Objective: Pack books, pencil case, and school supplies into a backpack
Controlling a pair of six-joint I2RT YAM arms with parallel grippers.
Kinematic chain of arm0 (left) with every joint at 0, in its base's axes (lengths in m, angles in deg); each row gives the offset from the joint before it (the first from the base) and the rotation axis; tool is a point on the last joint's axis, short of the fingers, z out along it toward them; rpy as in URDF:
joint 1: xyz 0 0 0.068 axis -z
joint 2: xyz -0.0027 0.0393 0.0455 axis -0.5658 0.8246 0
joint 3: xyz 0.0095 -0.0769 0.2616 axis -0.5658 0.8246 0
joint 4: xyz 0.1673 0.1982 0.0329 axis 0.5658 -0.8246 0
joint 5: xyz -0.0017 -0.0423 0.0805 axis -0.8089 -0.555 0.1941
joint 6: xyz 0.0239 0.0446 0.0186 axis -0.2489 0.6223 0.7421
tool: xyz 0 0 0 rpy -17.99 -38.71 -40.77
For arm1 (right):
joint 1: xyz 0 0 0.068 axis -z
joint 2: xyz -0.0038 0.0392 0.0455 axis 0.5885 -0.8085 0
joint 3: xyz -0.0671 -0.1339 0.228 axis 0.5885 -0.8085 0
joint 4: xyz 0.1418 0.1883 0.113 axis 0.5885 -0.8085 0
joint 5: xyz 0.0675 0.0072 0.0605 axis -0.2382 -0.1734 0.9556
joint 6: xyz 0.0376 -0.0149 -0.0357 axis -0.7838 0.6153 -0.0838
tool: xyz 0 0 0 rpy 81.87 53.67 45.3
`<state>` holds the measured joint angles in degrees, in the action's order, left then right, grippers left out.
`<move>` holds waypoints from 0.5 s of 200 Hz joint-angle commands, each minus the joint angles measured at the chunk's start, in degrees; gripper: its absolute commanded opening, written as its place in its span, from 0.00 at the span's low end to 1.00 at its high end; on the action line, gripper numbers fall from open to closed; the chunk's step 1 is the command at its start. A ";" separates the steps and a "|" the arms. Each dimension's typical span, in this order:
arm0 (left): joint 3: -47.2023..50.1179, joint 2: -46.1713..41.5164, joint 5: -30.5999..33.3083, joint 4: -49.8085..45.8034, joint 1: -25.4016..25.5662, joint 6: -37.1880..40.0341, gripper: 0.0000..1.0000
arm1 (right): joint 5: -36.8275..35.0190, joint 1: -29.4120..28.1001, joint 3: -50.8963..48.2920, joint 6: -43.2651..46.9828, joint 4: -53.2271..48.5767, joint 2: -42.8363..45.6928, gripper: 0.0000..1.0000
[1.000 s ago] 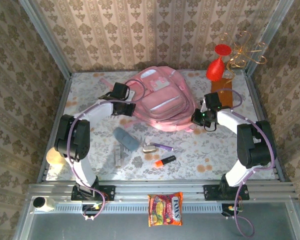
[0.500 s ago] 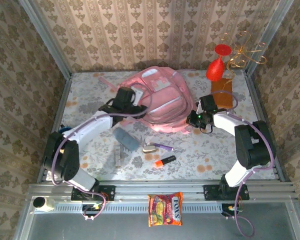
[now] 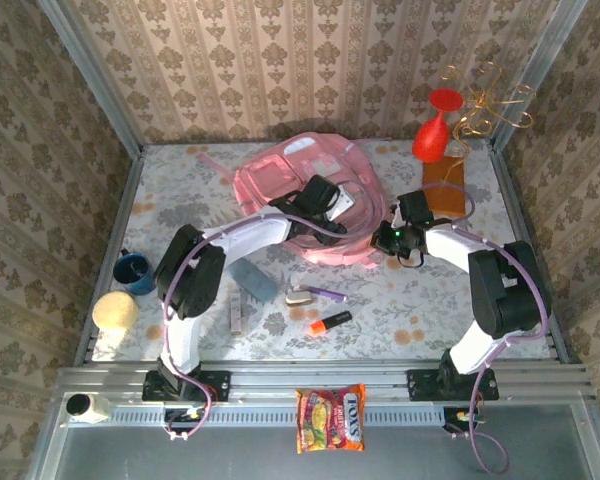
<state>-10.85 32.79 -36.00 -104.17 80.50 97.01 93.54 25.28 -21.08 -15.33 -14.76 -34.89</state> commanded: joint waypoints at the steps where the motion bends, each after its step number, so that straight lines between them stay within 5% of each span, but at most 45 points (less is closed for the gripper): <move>1: -2.36 0.46 4.88 -3.19 -0.63 1.99 0.67 | -1.02 -0.75 0.74 2.13 -2.01 2.86 0.24; 41: 1.15 -2.31 2.24 -0.49 -3.31 -0.09 0.55 | -11.40 -1.85 2.41 7.95 -9.40 9.19 0.46; 78: 1.12 -0.86 -2.02 -0.40 -5.25 0.66 0.34 | -11.49 -2.04 1.15 7.11 -8.16 10.30 0.47; 100: 0.54 -1.80 -3.47 -0.69 -5.72 0.79 0.12 | -10.93 -2.13 1.22 6.68 -8.09 9.64 0.47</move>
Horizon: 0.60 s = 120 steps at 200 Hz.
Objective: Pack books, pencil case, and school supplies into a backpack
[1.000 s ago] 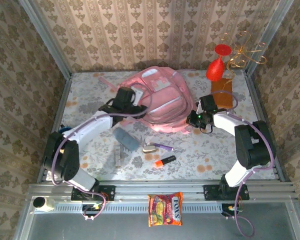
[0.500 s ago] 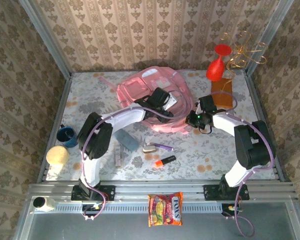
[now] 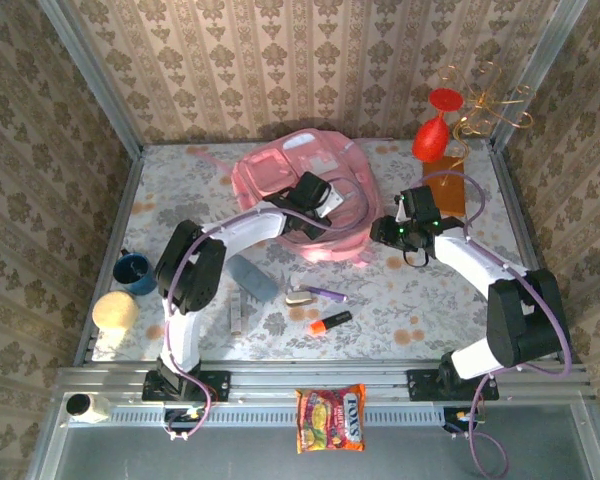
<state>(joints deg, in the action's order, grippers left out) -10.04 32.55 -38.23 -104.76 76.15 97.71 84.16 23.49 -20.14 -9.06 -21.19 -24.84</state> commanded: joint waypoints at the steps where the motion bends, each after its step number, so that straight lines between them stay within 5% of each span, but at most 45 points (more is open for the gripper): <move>1: -0.25 -1.66 -1.31 -0.05 -1.36 0.09 0.11 | -1.54 -0.35 0.29 0.37 -1.65 -0.41 0.47; 15: -0.01 -3.56 -1.76 0.38 -2.12 -0.41 0.00 | -1.38 -0.50 0.46 0.66 -1.79 -0.16 0.47; 34: 1.28 -7.81 -4.45 2.17 -4.34 -2.87 0.00 | -1.08 -1.88 0.48 3.35 -0.91 1.72 0.46; 81: 1.10 -14.22 -28.25 8.17 -15.20 -15.52 0.00 | -0.05 -13.04 -0.46 13.83 7.25 4.42 0.51; 120: -4.25 -11.95 -36.63 4.38 -20.51 -16.63 0.00 | -0.98 -24.39 0.30 20.96 13.34 0.63 0.59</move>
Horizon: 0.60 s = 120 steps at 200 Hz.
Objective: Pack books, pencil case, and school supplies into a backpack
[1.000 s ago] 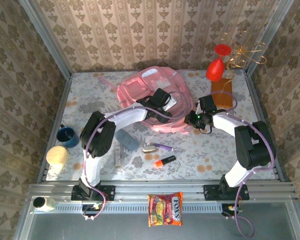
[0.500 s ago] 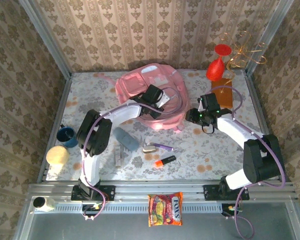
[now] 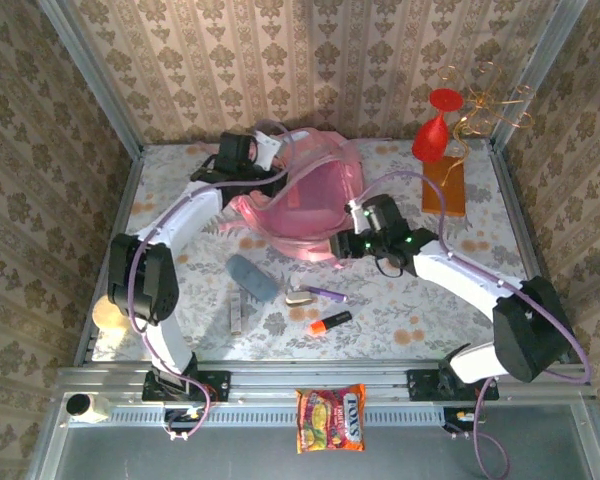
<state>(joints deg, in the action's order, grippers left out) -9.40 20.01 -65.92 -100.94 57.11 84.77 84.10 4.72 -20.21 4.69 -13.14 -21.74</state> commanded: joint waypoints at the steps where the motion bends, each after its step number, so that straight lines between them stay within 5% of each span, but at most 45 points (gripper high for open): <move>1: -4.94 0.68 -9.07 0.43 -1.61 -3.67 0.00 | -1.10 -5.82 0.45 7.32 5.50 -2.64 0.59; 56: -13.23 4.96 -14.81 -6.04 -3.93 -2.27 0.00 | -6.84 -21.57 12.50 12.50 8.01 -19.92 0.71; 120: -13.39 4.83 -15.21 -6.11 -3.89 -2.10 0.00 | -9.98 -25.71 23.37 10.74 3.42 -34.31 0.83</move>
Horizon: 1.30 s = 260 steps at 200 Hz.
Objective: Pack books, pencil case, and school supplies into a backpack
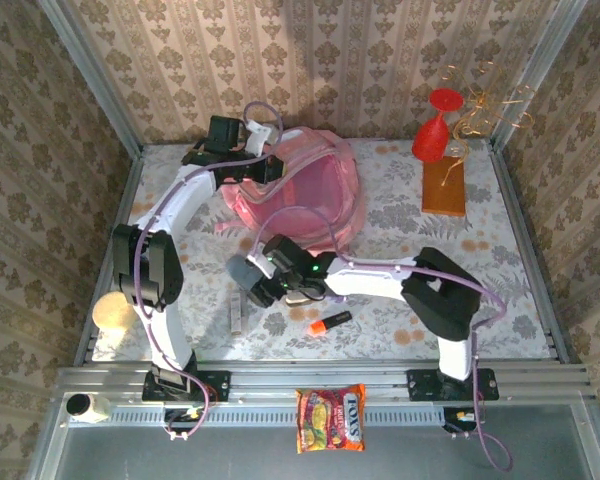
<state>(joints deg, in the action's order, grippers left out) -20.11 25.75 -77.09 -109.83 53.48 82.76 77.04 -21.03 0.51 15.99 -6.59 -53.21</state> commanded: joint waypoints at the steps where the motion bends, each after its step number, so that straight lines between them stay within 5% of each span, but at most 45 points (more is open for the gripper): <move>1: -2.65 -0.93 -3.98 2.78 -0.24 -0.08 0.00 | -3.02 0.04 2.74 -0.59 -3.23 -3.00 0.83; 83: -1.43 -0.93 -3.18 3.74 -0.31 -0.18 0.00 | -5.66 0.12 6.25 -3.51 -4.88 -8.20 0.74; 142: -0.88 -1.19 -2.76 5.33 -0.42 -1.70 0.00 | -2.61 2.51 2.44 -6.45 -1.21 -1.50 0.39; 196: -1.05 -1.89 -6.23 13.15 -1.98 -11.97 0.00 | 5.53 10.92 -9.68 -18.19 5.57 14.30 0.34; 235: -1.56 -1.50 -7.61 14.69 -2.02 -13.86 0.00 | 7.17 18.79 -11.62 -25.12 8.75 15.27 0.33; 260: -2.45 -1.66 -8.66 14.43 -1.89 -14.11 0.00 | 4.83 22.54 -4.45 -27.93 2.06 10.44 0.33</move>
<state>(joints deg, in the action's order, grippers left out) -20.07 25.75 -80.83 -103.03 51.71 70.69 82.37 -0.75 -9.65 -6.57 -1.21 -39.00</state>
